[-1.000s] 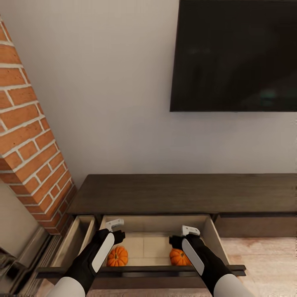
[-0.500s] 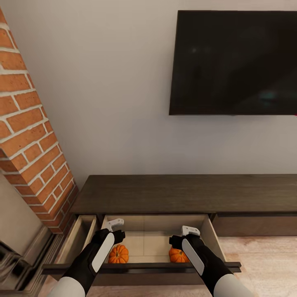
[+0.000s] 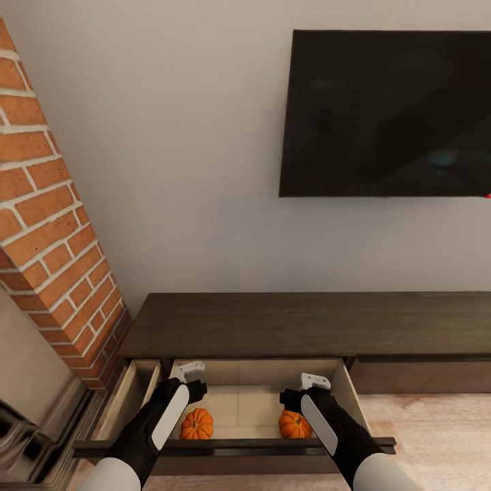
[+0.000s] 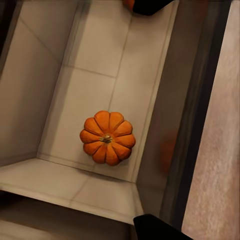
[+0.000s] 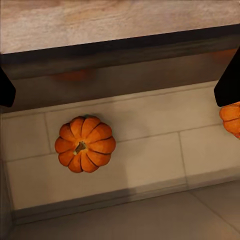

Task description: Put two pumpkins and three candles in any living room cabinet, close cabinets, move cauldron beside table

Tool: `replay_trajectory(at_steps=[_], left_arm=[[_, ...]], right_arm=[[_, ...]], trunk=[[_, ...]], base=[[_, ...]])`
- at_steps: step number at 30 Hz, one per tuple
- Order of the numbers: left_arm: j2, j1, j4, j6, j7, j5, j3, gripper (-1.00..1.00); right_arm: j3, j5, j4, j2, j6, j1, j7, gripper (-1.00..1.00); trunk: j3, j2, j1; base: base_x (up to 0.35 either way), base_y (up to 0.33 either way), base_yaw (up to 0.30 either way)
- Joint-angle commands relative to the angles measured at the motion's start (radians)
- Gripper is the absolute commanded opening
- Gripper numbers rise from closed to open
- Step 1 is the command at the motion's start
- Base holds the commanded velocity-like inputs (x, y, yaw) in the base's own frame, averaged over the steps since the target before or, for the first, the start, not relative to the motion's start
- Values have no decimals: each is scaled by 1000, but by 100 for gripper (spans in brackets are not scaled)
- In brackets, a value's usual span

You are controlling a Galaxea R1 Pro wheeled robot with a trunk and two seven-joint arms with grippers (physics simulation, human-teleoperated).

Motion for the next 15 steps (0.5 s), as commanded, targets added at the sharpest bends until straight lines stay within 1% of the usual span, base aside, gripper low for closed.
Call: replay_trajectory(at_steps=[1, 10, 12, 15], left_arm=[[0, -1, -1, 1, 10, 11, -2, 100], [2, -1, 0, 1, 9, 11, -2, 100], [2, -1, 0, 1, 9, 11, -2, 100], [2, -1, 0, 1, 9, 11, -2, 100]], right_arm=[[4, -11, -1, -1, 1, -1, -10, 100], [4, -11, -5, -1, 8, -1, -9, 100], [3, -11, -17, -1, 35, -1, -9, 100], [2, -11, -22, -1, 50, -1, -9, 100]], trunk=[[2, 7, -4], [30, 70, -39], [37, 84, -46], [46, 105, -58]], base=[[0, 0, 0], [0, 0, 0], [0, 0, 0], [0, 0, 0]])
